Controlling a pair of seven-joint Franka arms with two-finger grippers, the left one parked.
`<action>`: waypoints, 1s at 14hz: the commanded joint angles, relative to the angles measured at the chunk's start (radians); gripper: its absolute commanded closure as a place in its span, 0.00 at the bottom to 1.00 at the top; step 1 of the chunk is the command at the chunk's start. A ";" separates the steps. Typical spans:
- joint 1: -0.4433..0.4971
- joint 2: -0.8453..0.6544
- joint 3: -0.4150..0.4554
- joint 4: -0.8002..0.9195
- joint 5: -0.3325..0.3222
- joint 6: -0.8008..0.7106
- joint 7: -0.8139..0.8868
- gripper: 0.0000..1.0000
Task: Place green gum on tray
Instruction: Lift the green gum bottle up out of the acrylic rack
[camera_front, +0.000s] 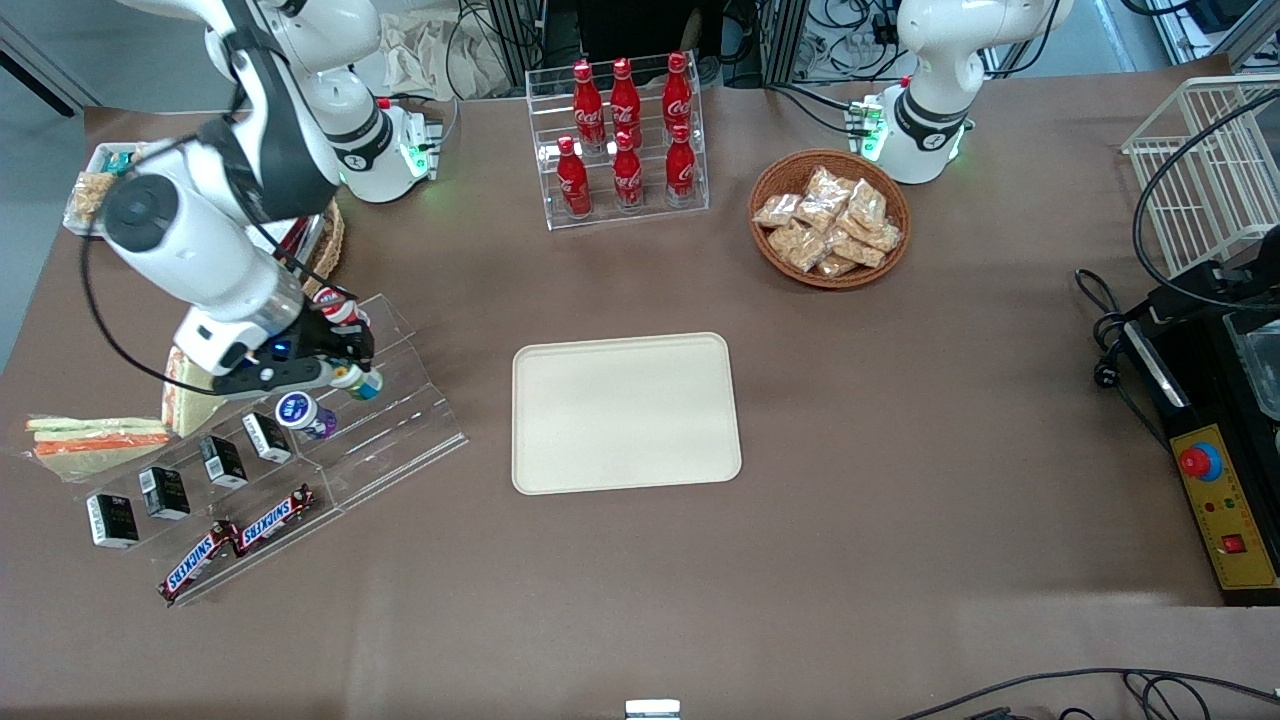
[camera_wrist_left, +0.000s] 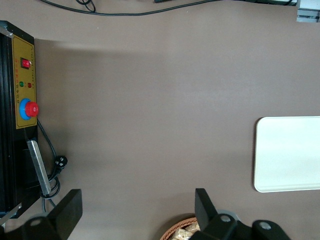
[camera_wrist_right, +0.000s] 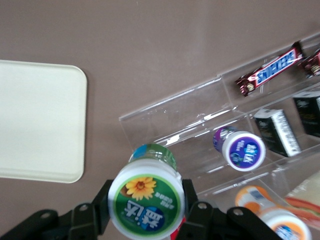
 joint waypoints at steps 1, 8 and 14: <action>0.009 0.033 -0.004 0.208 0.014 -0.174 0.005 0.86; 0.119 0.100 -0.001 0.425 0.051 -0.320 0.271 0.85; 0.317 0.210 -0.001 0.387 0.047 -0.187 0.580 0.85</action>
